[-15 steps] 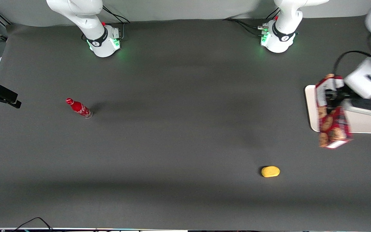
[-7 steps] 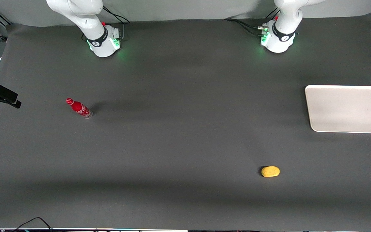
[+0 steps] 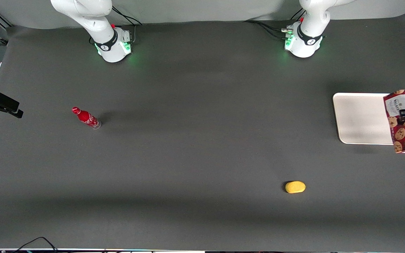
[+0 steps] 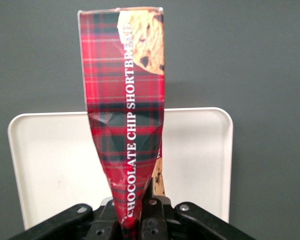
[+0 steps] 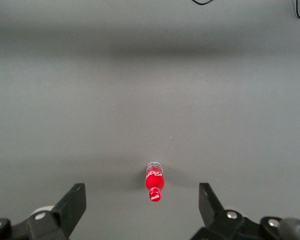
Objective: Place red cookie box on tray
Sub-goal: 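Lower the held box onto the white tray with the left gripper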
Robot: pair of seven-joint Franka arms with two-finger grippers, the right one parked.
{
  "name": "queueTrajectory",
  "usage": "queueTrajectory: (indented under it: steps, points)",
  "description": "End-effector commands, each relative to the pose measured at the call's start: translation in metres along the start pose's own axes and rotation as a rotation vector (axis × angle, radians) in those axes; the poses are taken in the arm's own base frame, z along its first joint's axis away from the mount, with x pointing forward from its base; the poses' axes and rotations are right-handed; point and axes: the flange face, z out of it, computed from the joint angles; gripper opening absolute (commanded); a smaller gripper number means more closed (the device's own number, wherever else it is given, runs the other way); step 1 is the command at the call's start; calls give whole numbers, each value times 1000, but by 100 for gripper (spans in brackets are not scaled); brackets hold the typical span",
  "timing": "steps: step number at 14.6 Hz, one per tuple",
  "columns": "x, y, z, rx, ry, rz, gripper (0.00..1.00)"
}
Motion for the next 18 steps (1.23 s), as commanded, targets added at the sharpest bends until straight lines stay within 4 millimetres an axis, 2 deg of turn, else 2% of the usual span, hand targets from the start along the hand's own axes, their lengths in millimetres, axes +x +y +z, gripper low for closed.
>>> queueTrajectory:
  steps: [1,9,12,14,18]
  points:
    - [-35,14,47,20,68,-11,0]
    - [-70,42,105,-18,48,-39,0]
    - [-71,46,115,-18,41,-43,0]
    - [-68,55,119,-33,35,-55,0]
    - [-69,57,126,-37,22,-53,0]
